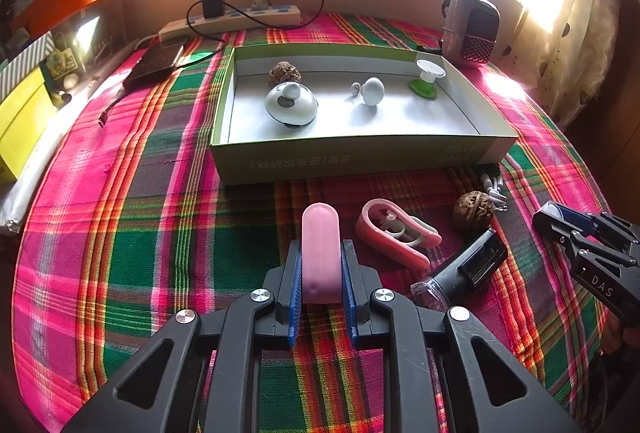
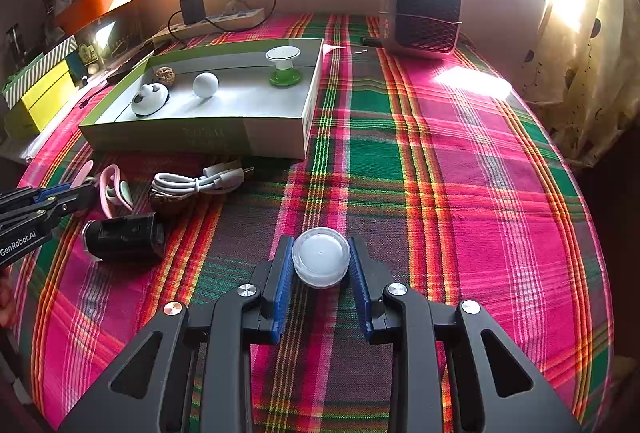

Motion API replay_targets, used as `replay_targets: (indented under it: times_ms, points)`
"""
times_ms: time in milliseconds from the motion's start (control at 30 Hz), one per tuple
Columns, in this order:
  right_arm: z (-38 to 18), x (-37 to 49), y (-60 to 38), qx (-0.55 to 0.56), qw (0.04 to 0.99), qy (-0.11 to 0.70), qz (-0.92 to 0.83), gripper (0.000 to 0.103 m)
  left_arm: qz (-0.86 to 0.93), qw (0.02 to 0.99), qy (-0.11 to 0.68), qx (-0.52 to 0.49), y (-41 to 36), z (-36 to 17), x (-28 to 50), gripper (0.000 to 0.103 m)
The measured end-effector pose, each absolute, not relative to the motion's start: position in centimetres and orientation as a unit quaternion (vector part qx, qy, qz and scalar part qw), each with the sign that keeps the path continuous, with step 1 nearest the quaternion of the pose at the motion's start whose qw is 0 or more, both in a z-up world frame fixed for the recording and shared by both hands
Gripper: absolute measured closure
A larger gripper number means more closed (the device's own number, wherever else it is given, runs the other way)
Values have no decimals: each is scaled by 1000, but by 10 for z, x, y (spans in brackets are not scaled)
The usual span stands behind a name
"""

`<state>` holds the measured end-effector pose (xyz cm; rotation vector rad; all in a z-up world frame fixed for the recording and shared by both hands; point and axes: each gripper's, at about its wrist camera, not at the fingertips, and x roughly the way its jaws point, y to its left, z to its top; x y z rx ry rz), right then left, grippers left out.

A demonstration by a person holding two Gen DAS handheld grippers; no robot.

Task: Organize objects
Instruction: 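Carry the pink block in the left tool and puck light in the right tool into the box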

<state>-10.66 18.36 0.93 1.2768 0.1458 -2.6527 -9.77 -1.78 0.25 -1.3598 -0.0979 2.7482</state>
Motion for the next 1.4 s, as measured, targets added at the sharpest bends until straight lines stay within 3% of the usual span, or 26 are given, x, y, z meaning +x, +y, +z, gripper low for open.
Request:
replay_targets:
  times_ms: [1400]
  points:
    - [62,-148,153,382,151,35,-911,75,919,40,-20,-392,-21,47,-125,87]
